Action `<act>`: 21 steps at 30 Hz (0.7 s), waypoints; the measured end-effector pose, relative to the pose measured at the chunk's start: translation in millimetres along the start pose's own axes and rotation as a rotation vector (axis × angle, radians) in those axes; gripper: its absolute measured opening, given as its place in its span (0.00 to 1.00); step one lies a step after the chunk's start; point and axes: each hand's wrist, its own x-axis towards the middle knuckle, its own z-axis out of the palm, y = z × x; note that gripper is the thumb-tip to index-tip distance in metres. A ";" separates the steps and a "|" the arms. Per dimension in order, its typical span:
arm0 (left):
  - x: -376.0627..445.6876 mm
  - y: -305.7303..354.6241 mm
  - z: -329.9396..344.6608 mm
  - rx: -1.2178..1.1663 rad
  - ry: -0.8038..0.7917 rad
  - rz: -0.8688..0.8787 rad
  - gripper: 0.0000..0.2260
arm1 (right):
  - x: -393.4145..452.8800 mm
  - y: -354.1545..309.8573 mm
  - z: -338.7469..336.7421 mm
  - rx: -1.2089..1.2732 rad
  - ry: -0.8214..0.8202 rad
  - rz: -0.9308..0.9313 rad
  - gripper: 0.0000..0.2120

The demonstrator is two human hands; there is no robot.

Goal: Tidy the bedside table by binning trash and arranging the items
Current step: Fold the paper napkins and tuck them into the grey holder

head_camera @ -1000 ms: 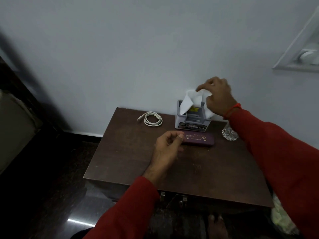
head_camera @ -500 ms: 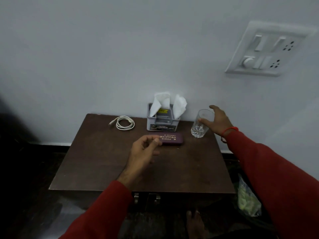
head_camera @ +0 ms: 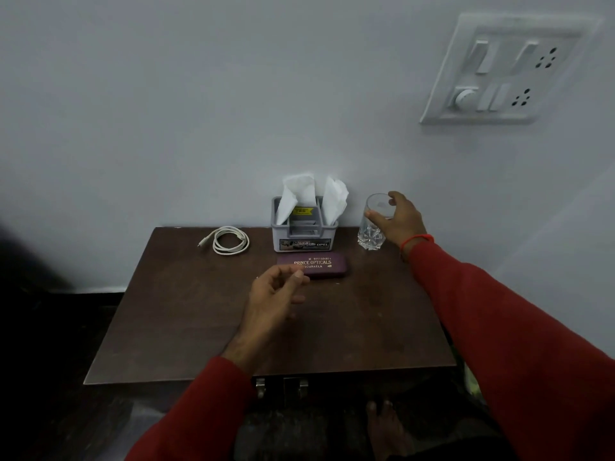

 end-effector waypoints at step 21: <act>93.9 -13.9 4.3 0.224 0.157 0.176 0.23 | -61.0 -32.2 90.0 0.264 -0.149 -0.115 0.33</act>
